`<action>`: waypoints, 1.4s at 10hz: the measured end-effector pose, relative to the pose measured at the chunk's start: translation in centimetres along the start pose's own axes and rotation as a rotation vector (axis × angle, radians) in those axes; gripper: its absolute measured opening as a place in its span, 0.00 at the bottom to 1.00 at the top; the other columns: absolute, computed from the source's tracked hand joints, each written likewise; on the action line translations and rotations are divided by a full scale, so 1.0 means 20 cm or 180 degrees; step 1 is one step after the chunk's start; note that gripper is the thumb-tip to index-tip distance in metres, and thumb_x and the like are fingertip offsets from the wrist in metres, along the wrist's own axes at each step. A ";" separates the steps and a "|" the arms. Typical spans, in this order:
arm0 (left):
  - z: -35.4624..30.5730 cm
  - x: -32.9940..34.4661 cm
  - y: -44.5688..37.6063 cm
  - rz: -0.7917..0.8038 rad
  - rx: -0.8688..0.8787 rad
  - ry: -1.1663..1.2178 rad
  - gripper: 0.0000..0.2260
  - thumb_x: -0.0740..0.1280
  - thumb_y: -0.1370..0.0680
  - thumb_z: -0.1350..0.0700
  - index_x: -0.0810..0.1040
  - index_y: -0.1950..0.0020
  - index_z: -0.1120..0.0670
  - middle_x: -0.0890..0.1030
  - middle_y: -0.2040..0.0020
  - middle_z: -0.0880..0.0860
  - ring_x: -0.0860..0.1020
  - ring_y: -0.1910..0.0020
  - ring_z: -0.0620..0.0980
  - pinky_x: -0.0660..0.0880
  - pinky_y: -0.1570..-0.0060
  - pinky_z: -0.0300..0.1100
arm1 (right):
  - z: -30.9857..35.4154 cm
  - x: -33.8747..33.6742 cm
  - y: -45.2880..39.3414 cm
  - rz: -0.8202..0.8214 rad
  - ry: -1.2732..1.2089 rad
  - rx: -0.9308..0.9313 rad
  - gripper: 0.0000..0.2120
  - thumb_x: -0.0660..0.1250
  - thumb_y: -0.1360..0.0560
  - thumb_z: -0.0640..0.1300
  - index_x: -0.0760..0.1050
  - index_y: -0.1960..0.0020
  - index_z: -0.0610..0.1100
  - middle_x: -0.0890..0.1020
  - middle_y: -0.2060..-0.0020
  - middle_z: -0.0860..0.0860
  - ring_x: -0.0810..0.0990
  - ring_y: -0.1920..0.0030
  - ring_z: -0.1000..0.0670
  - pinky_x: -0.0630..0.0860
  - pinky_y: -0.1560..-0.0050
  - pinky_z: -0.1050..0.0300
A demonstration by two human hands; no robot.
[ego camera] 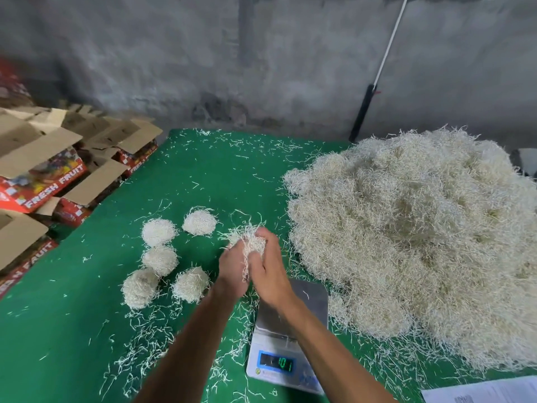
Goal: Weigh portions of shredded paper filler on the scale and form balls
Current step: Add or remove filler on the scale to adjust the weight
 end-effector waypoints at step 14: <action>-0.18 -0.14 -0.29 0.0121 -0.0121 0.0931 0.10 0.58 0.16 0.46 0.75 0.52 0.48 0.86 0.60 0.49 0.82 0.70 0.42 0.78 0.75 0.38 | 0.16 0.02 -0.27 0.0371 0.0236 -0.0960 0.23 0.53 0.13 0.46 0.65 0.19 0.46 0.62 0.19 0.54 0.56 0.18 0.57 0.52 0.17 0.51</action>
Point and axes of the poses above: each hand's wrist, its own y-axis away from the middle knuckle, its own x-axis out of the palm, z = x × y, the point moved 6 cm from there along -y, towards the middle knuckle
